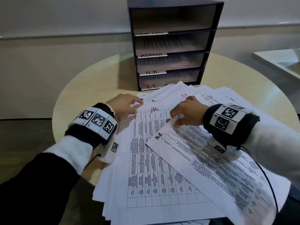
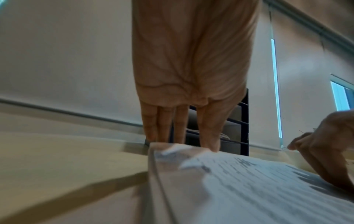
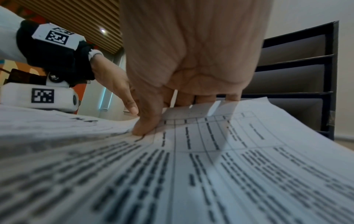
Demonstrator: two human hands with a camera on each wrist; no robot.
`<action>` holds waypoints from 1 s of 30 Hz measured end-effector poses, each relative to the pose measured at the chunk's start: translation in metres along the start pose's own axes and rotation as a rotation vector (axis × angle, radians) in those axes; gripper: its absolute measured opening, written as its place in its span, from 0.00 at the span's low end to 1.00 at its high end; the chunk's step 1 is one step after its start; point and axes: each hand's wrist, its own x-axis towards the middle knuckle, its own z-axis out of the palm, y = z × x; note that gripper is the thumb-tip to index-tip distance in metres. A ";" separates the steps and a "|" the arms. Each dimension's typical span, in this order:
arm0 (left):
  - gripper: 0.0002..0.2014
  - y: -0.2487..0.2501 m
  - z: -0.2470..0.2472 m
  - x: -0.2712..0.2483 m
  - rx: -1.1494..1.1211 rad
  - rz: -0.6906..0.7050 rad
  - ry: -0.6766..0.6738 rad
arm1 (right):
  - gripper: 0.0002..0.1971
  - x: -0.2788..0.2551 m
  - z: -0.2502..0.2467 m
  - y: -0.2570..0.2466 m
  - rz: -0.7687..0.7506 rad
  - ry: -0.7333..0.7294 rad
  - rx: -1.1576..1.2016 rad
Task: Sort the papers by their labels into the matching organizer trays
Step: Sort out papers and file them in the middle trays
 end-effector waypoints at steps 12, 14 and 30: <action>0.17 -0.012 0.000 -0.004 0.065 -0.076 -0.067 | 0.12 0.000 0.003 -0.001 -0.011 -0.014 0.006; 0.15 -0.012 0.000 -0.003 0.081 -0.123 -0.049 | 0.12 0.000 0.002 -0.002 -0.005 -0.027 -0.006; 0.24 -0.015 0.005 0.009 0.067 -0.272 -0.170 | 0.05 0.001 0.003 -0.001 -0.006 -0.050 -0.022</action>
